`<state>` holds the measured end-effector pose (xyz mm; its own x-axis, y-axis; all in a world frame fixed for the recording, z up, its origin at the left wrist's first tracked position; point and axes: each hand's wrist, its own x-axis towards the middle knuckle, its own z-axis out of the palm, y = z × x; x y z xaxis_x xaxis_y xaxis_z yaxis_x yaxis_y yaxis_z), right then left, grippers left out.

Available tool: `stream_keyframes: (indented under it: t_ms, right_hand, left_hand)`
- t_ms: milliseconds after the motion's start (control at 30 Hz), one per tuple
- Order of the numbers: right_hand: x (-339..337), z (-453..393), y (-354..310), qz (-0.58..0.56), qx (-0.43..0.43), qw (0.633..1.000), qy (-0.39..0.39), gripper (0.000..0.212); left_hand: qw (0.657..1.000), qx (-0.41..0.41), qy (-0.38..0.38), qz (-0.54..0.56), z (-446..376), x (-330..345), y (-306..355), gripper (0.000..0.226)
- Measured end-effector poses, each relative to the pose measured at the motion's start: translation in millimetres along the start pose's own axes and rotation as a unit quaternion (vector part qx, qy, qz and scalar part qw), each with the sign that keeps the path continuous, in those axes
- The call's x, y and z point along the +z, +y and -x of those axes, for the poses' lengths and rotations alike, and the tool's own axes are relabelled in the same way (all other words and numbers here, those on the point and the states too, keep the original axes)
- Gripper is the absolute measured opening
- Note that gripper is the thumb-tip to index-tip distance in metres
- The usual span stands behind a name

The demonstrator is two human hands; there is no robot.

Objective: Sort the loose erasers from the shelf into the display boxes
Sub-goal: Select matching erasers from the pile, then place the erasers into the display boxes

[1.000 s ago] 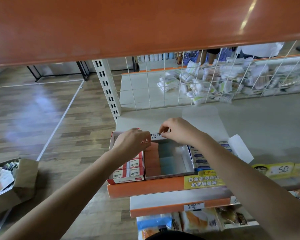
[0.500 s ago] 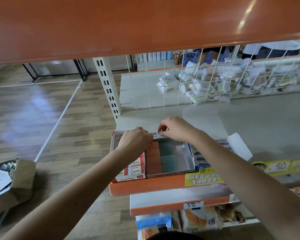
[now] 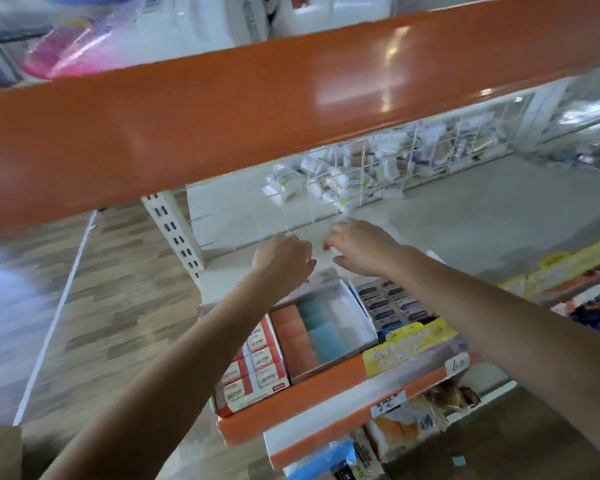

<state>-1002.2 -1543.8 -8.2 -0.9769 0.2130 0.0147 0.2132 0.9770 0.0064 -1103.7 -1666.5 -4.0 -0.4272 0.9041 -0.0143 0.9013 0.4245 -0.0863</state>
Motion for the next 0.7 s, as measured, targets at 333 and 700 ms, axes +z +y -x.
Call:
stream_keyframes:
  t_ms: [333,700]
  right_hand:
    - [-7.2,118.2,119.0,-0.026,0.226,0.973,0.034,0.044]
    - [-3.3,330.6,300.5,-0.006,0.371,0.928,-0.012,0.051]
  left_hand:
    - [0.993,0.118,0.004,0.0,-73.7,-26.7,157.6,0.048]
    - [0.978,0.203,0.028,0.041,-118.7,-35.7,434.2,0.045]
